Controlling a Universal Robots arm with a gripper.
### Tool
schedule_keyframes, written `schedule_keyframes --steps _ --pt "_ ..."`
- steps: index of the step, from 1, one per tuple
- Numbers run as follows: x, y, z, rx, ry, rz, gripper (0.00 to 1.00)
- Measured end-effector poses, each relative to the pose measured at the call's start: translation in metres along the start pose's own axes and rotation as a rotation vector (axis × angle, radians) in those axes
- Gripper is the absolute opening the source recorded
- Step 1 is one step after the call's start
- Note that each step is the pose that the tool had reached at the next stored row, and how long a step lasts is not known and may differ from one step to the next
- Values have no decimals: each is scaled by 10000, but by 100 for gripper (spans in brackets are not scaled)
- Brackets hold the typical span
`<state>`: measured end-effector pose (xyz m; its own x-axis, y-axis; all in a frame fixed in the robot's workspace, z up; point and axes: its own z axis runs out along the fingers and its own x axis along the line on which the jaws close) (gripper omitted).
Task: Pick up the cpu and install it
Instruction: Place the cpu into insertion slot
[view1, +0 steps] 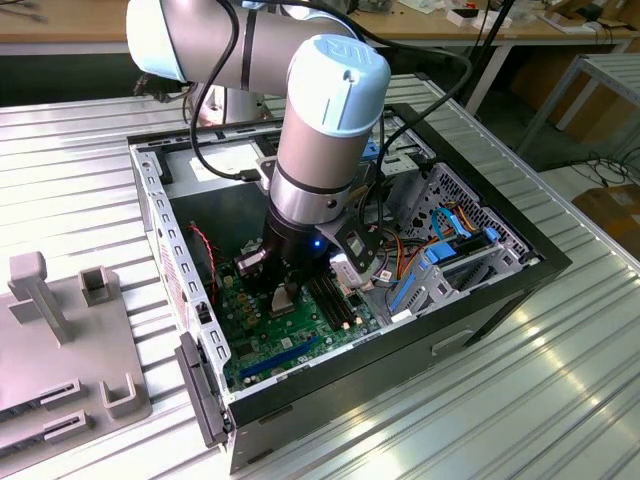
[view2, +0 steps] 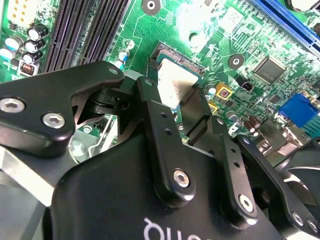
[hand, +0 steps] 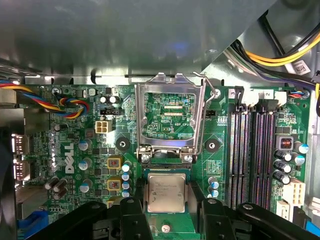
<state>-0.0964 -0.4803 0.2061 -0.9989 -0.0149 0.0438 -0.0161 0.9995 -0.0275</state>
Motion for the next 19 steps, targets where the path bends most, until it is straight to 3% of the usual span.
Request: schedule_keyframes --steps 19 --pt "5 -14 35 -11 -4 -102 44"
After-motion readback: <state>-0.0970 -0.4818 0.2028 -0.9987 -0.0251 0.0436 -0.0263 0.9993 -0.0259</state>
